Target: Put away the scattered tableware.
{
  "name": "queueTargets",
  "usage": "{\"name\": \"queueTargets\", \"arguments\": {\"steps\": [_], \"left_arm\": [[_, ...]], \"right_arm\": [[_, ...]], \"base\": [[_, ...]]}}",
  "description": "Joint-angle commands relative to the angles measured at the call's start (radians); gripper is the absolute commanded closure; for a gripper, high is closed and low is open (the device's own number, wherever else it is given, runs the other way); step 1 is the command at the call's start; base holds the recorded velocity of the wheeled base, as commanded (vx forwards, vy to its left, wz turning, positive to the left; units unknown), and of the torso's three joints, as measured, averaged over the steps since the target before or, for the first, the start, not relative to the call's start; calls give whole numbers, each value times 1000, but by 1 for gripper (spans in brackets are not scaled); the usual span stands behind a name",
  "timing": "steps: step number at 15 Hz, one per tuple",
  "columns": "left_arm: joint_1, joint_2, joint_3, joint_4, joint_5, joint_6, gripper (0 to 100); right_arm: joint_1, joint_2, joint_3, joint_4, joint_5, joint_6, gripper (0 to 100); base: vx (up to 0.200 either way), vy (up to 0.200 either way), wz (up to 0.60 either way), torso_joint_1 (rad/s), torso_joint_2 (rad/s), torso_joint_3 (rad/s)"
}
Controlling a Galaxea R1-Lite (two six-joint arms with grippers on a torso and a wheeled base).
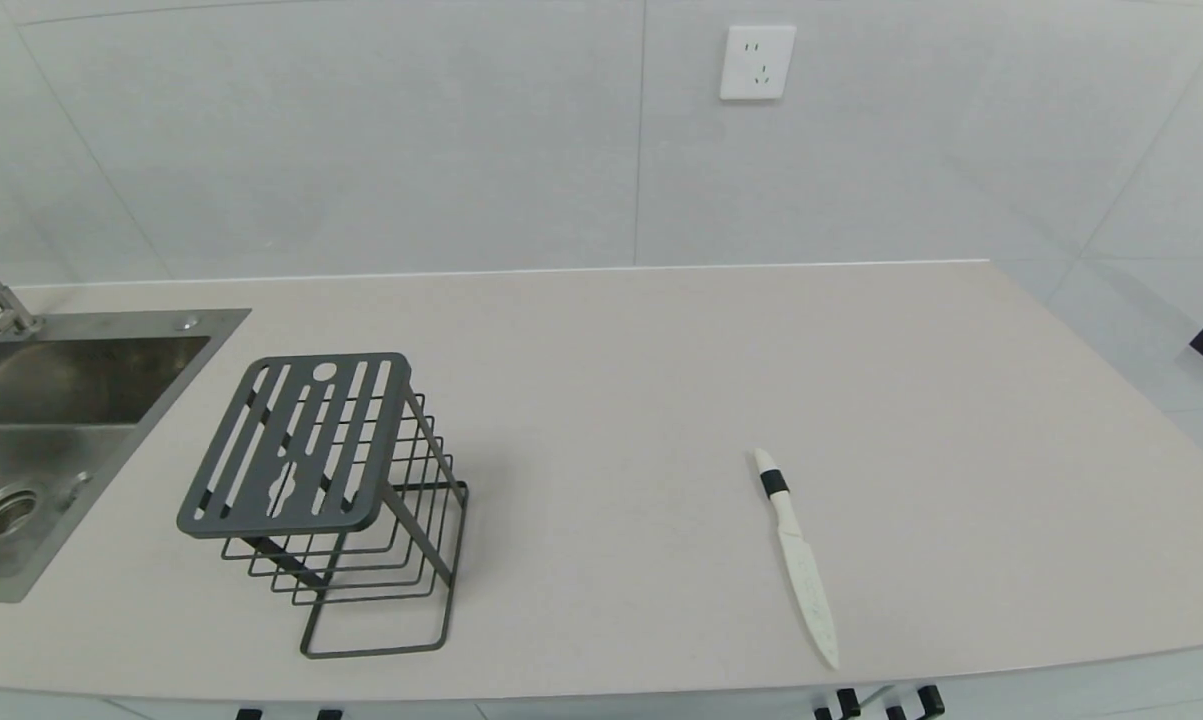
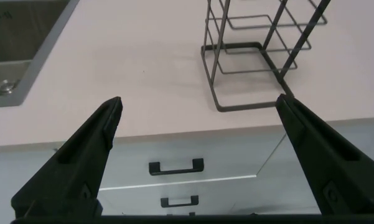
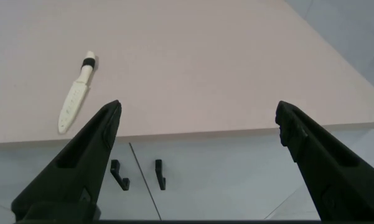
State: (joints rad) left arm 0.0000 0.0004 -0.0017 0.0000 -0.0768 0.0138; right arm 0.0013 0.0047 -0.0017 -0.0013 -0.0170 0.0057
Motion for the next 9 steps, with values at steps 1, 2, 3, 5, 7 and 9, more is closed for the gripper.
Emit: {"name": "queueTargets", "arguments": {"steps": [1, 2, 3, 5, 7, 9], "left_arm": [[0, 3, 0, 0, 0, 0, 0], [0, 3, 0, 0, 0, 2, 0], [0, 3, 0, 0, 0, 2, 0], [0, 3, 0, 0, 0, 2, 0], [0, 3, 0, 0, 2, 2, 0], [0, 3, 0, 0, 2, 3, 0]], "right_arm": [[0, 1, 0, 0, 0, 0, 0], [0, 0, 0, 0, 0, 0, 0], [0, 0, 0, 0, 0, 2, 0], [0, 1, 0, 0, 0, 0, 0], [0, 1, 0, 0, 0, 0, 0], [0, 1, 0, 0, 2, 2, 0]], "base": [[0, 0, 0, 276, -593, -330], [0, 0, 0, 217, -491, -266], [0, 0, 0, 203, -447, -251], [0, 0, 0, 100, -215, -115], [0, 0, 0, 16, -25, -18], [0, 0, 0, 0, 0, 0]]}}
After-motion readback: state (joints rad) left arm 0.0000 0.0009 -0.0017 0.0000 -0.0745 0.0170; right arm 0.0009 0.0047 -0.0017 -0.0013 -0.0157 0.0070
